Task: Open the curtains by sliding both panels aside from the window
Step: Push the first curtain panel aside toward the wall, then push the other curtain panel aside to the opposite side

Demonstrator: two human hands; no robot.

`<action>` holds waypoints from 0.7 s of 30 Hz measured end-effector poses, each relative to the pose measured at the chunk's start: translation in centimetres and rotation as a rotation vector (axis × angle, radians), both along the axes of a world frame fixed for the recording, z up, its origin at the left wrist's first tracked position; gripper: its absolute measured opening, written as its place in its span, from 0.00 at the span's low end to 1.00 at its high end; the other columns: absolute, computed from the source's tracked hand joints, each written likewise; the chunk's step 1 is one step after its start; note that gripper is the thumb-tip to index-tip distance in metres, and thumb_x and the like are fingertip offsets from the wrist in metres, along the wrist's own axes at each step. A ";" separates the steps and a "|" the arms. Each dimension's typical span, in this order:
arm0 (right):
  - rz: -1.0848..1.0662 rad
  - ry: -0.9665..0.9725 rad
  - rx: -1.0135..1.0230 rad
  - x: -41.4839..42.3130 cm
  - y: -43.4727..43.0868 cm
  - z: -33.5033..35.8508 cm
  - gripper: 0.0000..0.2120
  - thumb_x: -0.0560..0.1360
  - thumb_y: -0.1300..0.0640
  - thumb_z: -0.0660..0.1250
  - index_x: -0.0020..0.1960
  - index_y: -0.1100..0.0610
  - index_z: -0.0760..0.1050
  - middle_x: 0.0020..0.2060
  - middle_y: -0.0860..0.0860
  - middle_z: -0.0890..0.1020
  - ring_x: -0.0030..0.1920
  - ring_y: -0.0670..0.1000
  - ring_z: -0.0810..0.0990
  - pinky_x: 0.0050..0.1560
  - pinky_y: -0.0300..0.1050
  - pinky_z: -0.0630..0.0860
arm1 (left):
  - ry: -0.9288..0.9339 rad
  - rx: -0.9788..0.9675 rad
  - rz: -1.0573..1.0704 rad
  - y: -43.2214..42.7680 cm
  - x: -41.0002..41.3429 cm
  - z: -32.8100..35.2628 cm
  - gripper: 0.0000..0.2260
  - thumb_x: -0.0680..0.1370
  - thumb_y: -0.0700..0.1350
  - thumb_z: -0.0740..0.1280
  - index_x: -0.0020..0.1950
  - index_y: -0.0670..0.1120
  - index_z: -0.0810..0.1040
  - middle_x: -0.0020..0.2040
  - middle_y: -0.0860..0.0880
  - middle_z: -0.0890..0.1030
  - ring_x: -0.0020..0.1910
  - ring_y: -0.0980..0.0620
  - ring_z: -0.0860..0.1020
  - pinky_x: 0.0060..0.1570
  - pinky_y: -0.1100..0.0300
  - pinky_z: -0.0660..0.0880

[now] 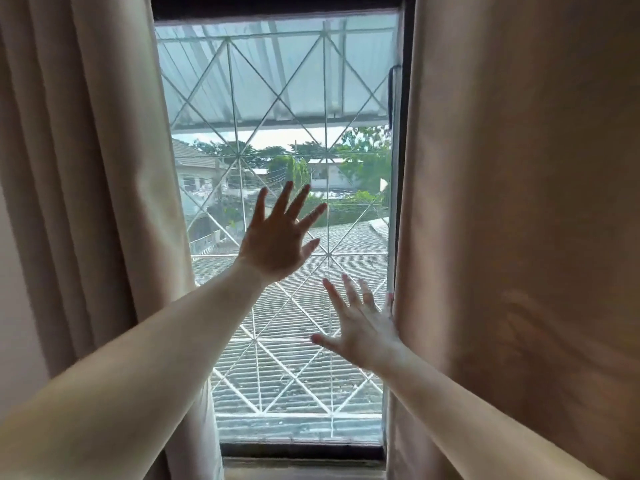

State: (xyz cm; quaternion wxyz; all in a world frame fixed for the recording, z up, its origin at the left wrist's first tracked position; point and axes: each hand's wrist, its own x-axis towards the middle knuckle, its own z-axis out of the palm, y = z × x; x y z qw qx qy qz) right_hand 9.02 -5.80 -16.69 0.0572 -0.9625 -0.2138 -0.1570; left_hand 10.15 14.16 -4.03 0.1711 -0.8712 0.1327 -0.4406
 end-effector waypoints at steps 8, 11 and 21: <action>-0.149 -0.036 0.005 1.2 -1.7 0.3 0.51 0.76 0.22 0.53 0.82 0.41 0.26 0.85 0.52 0.32 0.84 0.60 0.31 0.78 0.78 0.39 | -0.016 0.040 -0.174 -2.8 4.5 0.2 0.32 0.85 0.68 0.48 0.88 0.60 0.48 0.89 0.46 0.48 0.88 0.40 0.49 0.83 0.30 0.47; -0.204 -0.053 0.010 1.4 -3.0 0.5 0.50 0.76 0.22 0.54 0.83 0.41 0.28 0.85 0.52 0.33 0.84 0.60 0.31 0.79 0.78 0.38 | -0.014 0.028 -0.261 -4.7 5.7 0.2 0.32 0.85 0.68 0.50 0.88 0.59 0.49 0.89 0.46 0.48 0.88 0.40 0.49 0.83 0.30 0.48; -0.286 -0.287 -0.009 0.8 -7.4 0.3 0.48 0.77 0.24 0.56 0.86 0.43 0.37 0.86 0.55 0.40 0.86 0.60 0.40 0.81 0.71 0.36 | -0.100 0.032 -0.445 -12.4 6.8 1.2 0.34 0.85 0.70 0.50 0.88 0.58 0.50 0.89 0.46 0.52 0.87 0.41 0.54 0.83 0.32 0.53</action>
